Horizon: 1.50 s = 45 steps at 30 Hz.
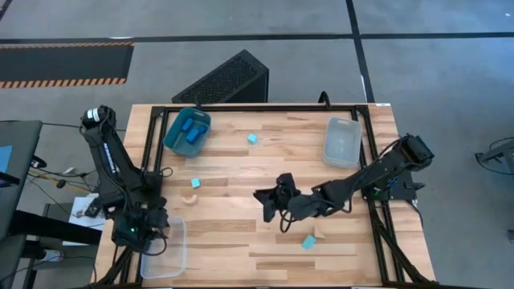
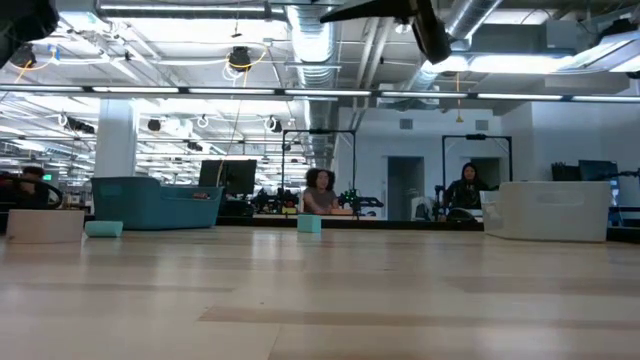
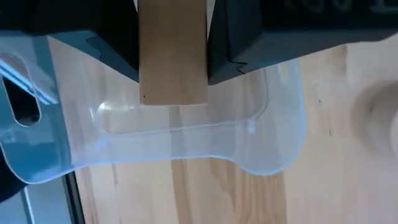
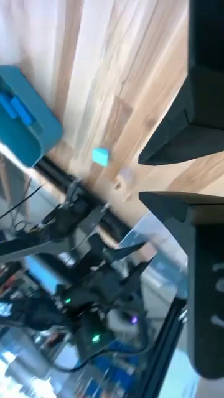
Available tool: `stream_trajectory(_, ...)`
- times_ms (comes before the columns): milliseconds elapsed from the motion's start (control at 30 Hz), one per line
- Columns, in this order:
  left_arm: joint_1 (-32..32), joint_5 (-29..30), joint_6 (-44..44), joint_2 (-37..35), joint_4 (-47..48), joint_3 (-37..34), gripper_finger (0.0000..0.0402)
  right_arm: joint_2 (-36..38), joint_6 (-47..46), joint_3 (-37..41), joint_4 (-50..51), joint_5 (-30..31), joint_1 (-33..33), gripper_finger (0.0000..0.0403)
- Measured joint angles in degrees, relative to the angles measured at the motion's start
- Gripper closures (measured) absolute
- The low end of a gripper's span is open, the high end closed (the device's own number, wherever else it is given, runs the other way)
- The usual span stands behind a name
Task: Sort & place blocks by color
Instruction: Put the middle brown block into the transparent bin, then put the top brown block into the transparent bin
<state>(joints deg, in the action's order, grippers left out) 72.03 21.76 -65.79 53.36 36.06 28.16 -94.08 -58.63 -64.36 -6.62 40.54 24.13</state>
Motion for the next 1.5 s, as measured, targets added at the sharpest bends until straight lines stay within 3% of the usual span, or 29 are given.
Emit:
stream_trajectory(133, 0.0, 1.2, -3.7, 0.0, -1.0, -0.5, 0.0251, 0.0, 0.0, -0.1, 1.6, -0.8, 0.1, 0.0301)
stream_trajectory(467, -1.0, 2.7, -10.6, 0.0, 0.7, -0.5, 0.0154, 0.0, -3.1, 0.0, 12.3, -9.1, -1.1, 0.0301)
stream_trajectory(667, -6.1, 4.8, -12.7, -0.1, 9.8, 4.1, 0.0147, 0.0, -2.8, 0.0, 10.7, -10.4, -0.6, 0.0301)
stream_trajectory(933, -20.1, 11.4, 0.8, -0.2, 17.6, 15.6, 0.0174, 0.0, 2.1, 0.0, 14.1, -12.0, -1.3, 0.0301)
stream_trajectory(1100, -30.1, 11.7, 4.4, -0.1, 17.7, 16.3, 0.0192, 0.2, 12.0, 0.0, 14.0, -26.3, -8.6, 0.03)
stream_trajectory(1200, -36.9, 9.1, 5.9, -0.1, 17.6, 14.8, 0.0203, 1.1, 16.6, 0.0, 13.1, -32.3, -12.1, 0.03)
stream_trajectory(1500, -58.4, -6.1, 19.2, 0.0, 13.3, 11.9, 0.0214, 5.9, 34.6, -0.1, 14.3, -33.4, -17.9, 0.03)
